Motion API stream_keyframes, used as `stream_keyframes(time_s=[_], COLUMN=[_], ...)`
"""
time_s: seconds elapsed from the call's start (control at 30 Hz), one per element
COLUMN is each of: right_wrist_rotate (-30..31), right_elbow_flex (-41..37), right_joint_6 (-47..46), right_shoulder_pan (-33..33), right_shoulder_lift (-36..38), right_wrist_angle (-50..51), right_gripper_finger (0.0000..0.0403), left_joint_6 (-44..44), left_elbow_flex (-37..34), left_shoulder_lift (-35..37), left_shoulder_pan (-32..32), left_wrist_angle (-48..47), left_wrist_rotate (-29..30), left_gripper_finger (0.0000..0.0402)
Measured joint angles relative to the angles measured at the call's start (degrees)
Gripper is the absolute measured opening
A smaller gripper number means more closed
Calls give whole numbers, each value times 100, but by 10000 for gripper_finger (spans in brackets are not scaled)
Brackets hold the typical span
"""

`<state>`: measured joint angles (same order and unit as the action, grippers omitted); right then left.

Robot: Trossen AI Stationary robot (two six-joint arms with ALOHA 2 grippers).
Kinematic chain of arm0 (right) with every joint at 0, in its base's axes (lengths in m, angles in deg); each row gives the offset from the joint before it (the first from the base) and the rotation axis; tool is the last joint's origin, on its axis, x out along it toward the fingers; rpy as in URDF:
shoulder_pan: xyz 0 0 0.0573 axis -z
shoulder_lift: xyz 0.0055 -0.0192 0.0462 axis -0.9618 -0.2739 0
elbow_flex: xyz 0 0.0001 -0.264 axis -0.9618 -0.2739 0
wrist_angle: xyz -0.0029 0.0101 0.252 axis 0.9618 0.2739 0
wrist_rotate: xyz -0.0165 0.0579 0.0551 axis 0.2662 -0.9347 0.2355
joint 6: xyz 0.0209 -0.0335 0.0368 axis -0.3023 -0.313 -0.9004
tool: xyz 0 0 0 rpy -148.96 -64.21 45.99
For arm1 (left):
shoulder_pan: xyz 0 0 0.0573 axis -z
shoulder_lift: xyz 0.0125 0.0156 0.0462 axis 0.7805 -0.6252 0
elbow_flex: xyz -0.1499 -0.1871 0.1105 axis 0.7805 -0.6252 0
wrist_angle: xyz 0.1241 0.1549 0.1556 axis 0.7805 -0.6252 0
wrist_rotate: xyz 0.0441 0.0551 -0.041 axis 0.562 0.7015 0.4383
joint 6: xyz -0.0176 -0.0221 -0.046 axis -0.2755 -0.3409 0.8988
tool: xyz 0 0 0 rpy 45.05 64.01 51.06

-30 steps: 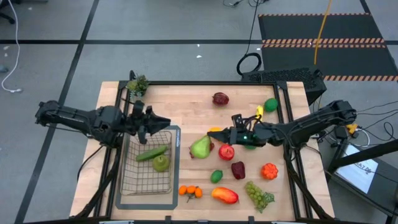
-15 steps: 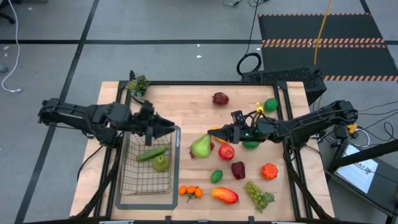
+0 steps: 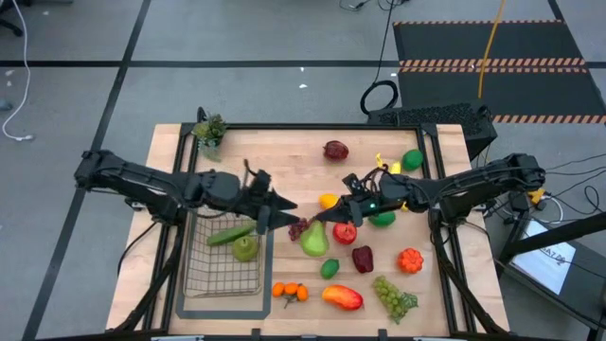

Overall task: Build produce basket
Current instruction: Put the green pear into the wire basket

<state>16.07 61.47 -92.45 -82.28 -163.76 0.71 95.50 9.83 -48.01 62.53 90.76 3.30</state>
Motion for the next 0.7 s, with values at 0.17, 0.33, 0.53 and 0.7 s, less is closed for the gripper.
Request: stream_keyframes(time_s=[0.17, 0.33, 0.53, 0.7], right_wrist_rotate=[-541, -866, -1079, -1135], right_elbow_flex=[0, 0, 0, 0], right_joint_6=[-533, -552, -522, -509], right_shoulder_pan=[192, 379, 496, 510], right_shoulder_lift=[-4, -4, -2, -2], right_wrist_angle=[273, 274, 273, 275], right_gripper_finger=[9, 9, 9, 9], left_joint_6=[252, 466, 751, 735], left_elbow_flex=[0, 0, 0, -2], left_shoulder_lift=[-475, -847, -1152, -1258], left_shoulder_pan=[0, 15, 15, 15], left_wrist_angle=[543, 1042, 1093, 1227], left_wrist_rotate=[-319, -513, -389, -35], left_gripper_finger=[387, 388, 388, 388])
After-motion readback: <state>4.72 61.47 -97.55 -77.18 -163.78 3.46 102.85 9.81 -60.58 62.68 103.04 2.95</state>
